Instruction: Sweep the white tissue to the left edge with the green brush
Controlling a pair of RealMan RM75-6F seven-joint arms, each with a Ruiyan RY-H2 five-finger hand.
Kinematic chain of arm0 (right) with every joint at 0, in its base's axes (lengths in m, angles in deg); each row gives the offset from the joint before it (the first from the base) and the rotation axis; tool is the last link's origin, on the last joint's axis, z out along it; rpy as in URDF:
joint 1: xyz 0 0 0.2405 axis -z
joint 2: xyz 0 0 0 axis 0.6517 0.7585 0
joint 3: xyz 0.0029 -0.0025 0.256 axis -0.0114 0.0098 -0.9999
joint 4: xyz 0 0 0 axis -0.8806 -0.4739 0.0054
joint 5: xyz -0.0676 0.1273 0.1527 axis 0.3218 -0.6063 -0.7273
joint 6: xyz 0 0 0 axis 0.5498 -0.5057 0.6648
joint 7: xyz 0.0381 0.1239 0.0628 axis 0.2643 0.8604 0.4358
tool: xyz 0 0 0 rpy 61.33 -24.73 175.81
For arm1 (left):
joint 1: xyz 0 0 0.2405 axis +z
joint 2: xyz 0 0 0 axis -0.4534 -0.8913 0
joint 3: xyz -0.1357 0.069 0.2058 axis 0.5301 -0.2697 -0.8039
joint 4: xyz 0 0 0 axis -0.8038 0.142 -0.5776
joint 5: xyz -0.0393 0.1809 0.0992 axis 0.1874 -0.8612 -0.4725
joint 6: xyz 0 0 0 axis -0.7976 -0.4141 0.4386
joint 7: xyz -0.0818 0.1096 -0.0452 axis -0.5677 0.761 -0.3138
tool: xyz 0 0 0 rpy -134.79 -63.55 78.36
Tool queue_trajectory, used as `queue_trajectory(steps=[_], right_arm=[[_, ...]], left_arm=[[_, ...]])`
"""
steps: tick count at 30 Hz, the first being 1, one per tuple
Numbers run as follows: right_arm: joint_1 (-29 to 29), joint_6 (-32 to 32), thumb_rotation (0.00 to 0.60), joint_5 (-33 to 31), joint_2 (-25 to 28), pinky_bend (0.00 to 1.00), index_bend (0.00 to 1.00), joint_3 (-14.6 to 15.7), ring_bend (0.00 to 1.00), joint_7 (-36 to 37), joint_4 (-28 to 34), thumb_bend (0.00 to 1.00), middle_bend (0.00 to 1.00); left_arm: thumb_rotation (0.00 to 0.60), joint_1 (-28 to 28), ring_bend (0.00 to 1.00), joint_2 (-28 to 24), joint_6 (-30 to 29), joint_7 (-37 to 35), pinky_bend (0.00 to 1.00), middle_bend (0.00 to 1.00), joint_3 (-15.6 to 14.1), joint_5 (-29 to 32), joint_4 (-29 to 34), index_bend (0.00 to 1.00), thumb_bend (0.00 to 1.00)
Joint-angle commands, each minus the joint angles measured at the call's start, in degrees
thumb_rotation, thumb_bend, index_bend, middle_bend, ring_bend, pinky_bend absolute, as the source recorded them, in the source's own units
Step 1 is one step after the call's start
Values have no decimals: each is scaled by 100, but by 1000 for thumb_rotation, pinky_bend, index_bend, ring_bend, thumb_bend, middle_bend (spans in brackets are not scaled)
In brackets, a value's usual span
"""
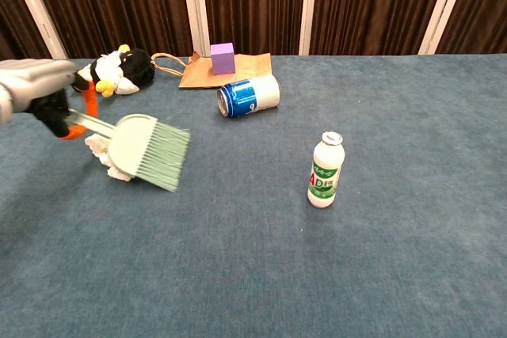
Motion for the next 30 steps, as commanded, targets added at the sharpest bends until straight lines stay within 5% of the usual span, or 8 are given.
queue_trajectory(steps=[1, 7, 16, 23, 30], right_arm=[[12, 16, 600, 10, 4, 10, 0, 9, 0, -10, 14, 321, 0], [28, 39, 600, 25, 12, 11, 0, 19, 0, -57, 39, 322, 0], [-3, 5, 600, 63, -34, 11, 0, 25, 0, -184, 63, 321, 0], [-27, -43, 600, 12, -46, 11, 0, 2, 0, -139, 25, 321, 0], [-11, -27, 600, -12, -23, 10, 0, -4, 0, -76, 20, 320, 0]], left_arm=[[600, 357, 1000, -558, -50, -353, 1000, 1000, -200, -90, -10, 693, 744], [600, 914, 1000, -1539, 28, -1123, 1000, 1000, -339, -178, -166, 695, 744], [600, 1172, 1000, -2282, 67, -2248, 1000, 1000, -33, -588, 138, 695, 751], [600, 787, 1000, -1743, 102, -1848, 1000, 1000, -121, -787, 628, 694, 751], [600, 406, 1000, -719, 83, -1035, 1000, 1000, -450, -604, 405, 695, 752]])
